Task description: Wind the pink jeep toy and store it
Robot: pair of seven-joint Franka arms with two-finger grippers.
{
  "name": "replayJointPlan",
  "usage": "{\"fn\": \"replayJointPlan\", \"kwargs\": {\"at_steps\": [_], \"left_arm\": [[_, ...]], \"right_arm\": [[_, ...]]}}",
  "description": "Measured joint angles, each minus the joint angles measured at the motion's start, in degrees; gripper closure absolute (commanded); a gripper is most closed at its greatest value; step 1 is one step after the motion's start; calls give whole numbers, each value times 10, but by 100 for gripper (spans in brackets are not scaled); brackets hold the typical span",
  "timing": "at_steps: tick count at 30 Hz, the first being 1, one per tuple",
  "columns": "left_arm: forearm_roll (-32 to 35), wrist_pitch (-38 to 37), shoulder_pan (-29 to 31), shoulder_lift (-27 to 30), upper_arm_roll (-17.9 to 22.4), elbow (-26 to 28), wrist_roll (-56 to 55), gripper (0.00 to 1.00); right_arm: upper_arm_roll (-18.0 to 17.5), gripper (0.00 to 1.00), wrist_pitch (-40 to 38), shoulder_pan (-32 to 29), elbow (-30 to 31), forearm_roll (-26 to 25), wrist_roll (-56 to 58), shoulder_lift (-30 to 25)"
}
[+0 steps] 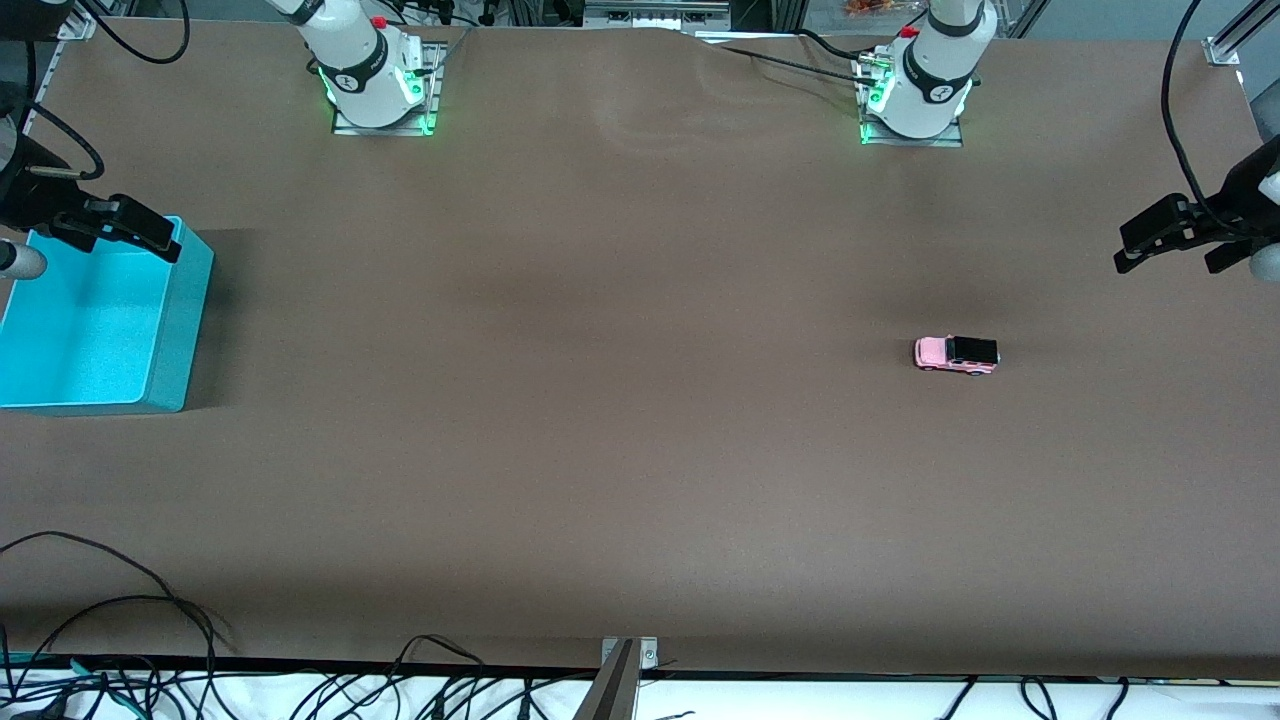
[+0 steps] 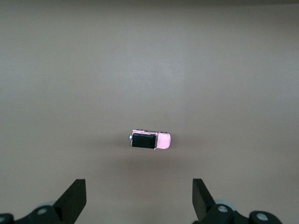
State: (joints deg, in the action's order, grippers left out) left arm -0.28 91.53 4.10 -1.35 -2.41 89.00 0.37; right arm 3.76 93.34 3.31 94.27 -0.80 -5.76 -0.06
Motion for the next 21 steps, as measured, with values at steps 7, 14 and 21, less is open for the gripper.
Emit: {"fn": "replayJointPlan", "kwargs": {"at_steps": [7, 14, 21], "left_arm": [[0, -3, 0, -1, 0, 0, 0, 0], [0, -3, 0, -5, 0, 0, 0, 0], [0, -9, 0, -9, 1, -2, -1, 0]], "right_arm": [[0, 0, 0, 0, 0, 0, 0, 0], [0, 0, -1, 0, 0, 0, 0, 0], [0, 0, -13, 0, 0, 0, 0, 0]]}}
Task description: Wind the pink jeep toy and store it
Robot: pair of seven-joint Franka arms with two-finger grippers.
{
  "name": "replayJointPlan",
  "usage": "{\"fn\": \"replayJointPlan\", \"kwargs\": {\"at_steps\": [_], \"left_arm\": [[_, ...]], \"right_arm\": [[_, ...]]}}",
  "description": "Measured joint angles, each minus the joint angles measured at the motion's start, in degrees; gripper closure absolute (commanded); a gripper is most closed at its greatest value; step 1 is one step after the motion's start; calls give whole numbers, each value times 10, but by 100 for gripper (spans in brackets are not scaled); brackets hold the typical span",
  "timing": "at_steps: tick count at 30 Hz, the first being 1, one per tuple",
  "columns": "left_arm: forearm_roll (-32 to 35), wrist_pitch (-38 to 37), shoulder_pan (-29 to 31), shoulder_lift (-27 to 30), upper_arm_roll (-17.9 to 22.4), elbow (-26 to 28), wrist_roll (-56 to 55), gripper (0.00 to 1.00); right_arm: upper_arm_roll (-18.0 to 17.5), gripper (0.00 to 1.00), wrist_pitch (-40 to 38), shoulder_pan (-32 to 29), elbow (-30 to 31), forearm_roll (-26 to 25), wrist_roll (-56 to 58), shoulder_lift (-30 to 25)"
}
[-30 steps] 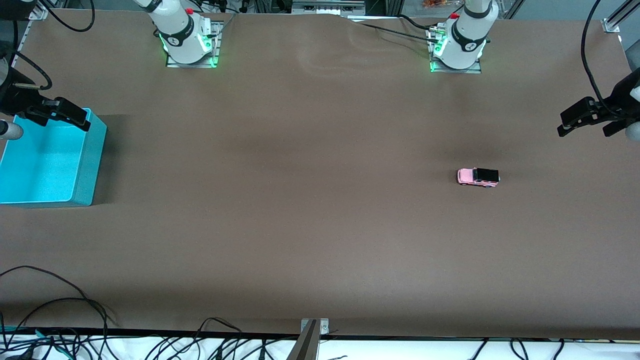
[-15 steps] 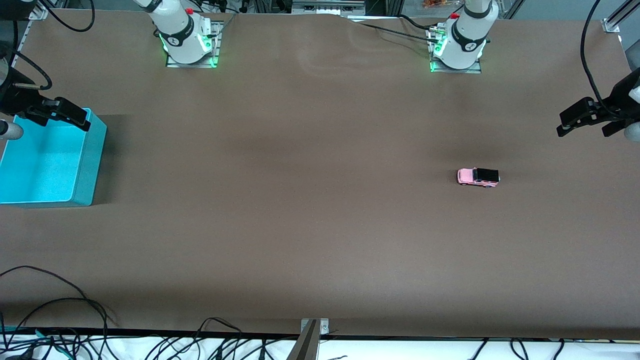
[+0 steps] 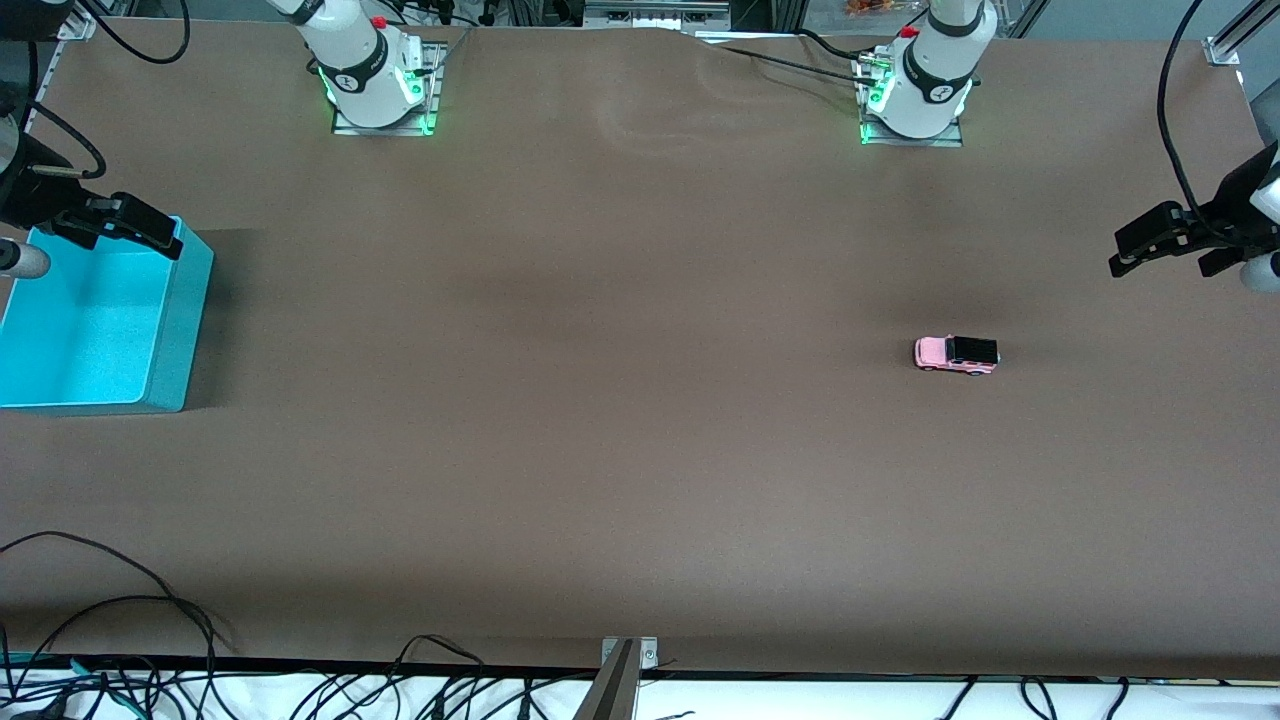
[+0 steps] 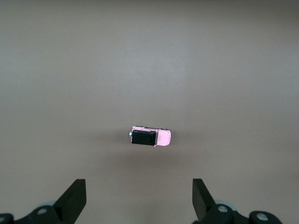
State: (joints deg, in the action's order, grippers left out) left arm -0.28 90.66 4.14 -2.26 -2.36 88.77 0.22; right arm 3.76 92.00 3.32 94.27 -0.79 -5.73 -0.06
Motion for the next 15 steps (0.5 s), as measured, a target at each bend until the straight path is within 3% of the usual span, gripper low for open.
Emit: {"fn": "replayJointPlan", "kwargs": {"at_steps": [15], "left_arm": [[2, -17, 2, 0, 10, -20, 1, 0]], "right_arm": [[2, 0, -12, 0, 0, 0, 1, 0]]}}
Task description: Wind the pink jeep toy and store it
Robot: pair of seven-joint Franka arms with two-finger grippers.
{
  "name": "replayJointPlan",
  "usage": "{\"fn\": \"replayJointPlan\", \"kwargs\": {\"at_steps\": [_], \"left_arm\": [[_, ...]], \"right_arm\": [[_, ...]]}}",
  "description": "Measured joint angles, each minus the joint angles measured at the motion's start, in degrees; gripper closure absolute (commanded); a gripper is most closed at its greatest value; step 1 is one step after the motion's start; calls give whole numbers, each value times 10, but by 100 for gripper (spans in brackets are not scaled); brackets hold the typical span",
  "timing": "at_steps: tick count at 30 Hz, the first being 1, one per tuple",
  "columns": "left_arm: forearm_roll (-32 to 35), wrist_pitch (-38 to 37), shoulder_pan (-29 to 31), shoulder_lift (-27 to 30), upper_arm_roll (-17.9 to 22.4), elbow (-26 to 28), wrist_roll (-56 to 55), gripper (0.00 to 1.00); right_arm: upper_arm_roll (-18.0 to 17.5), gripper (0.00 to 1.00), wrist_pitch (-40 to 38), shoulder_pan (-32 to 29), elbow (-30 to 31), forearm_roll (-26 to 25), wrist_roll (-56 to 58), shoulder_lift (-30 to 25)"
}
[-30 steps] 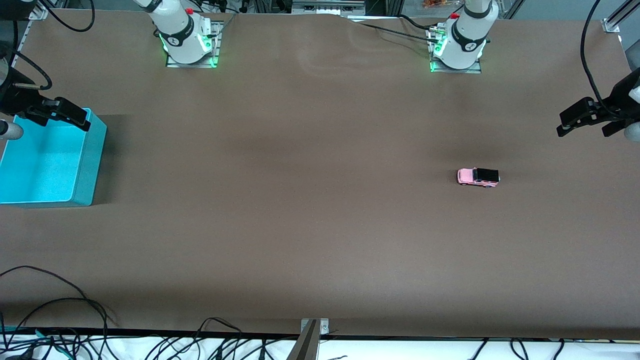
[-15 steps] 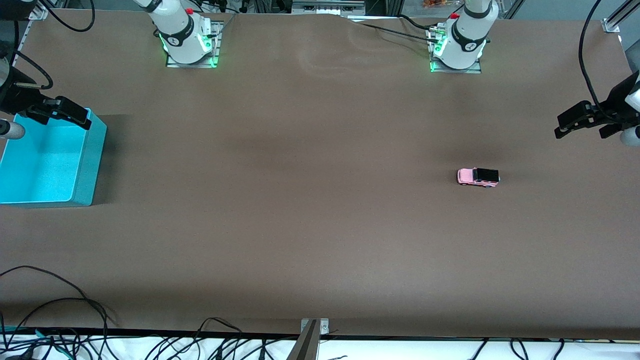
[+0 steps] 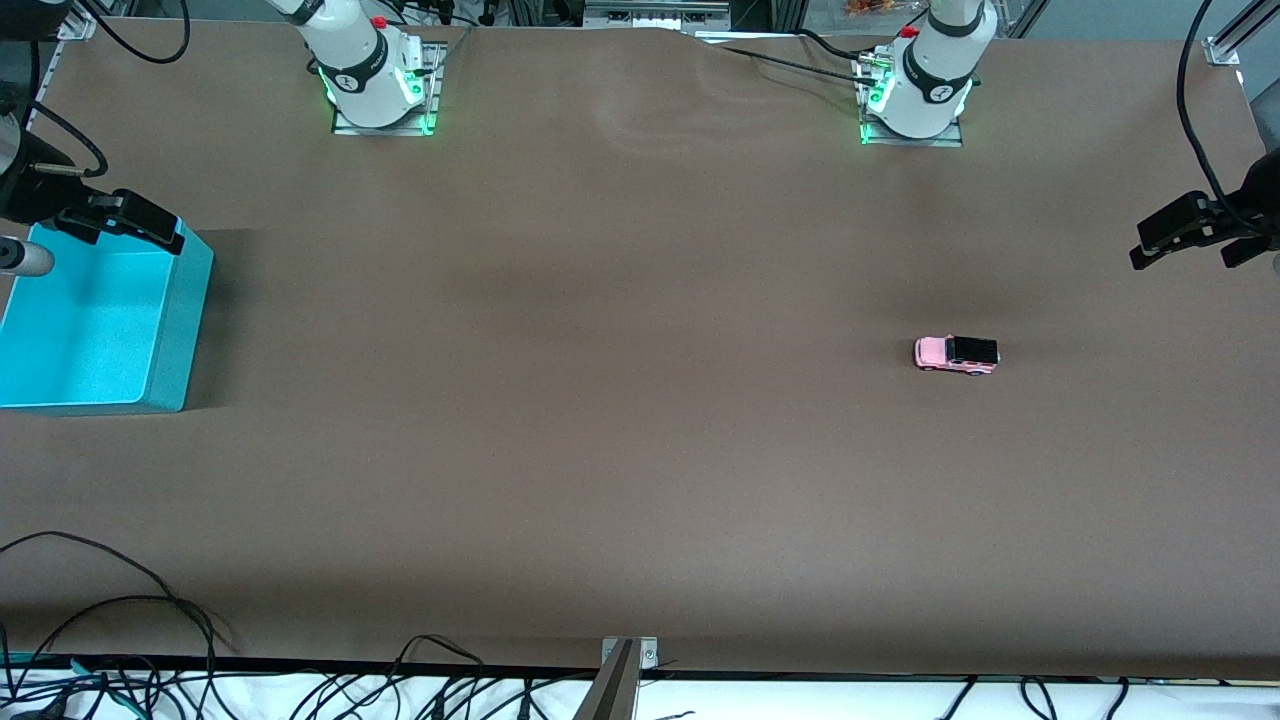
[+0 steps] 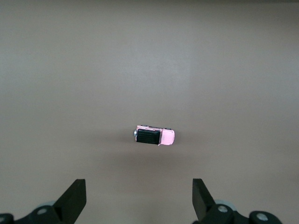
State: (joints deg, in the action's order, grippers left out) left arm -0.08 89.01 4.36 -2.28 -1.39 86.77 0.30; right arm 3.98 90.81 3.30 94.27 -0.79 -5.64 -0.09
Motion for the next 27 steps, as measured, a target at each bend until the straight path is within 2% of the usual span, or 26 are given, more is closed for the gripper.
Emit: {"fn": "replayJointPlan", "kwargs": {"at_steps": [27], "left_arm": [[0, -5, -1, -5, -3, 6, 0, 0]], "right_arm": [[3, 0, -40, 0, -21, 4, 1, 5]]}}
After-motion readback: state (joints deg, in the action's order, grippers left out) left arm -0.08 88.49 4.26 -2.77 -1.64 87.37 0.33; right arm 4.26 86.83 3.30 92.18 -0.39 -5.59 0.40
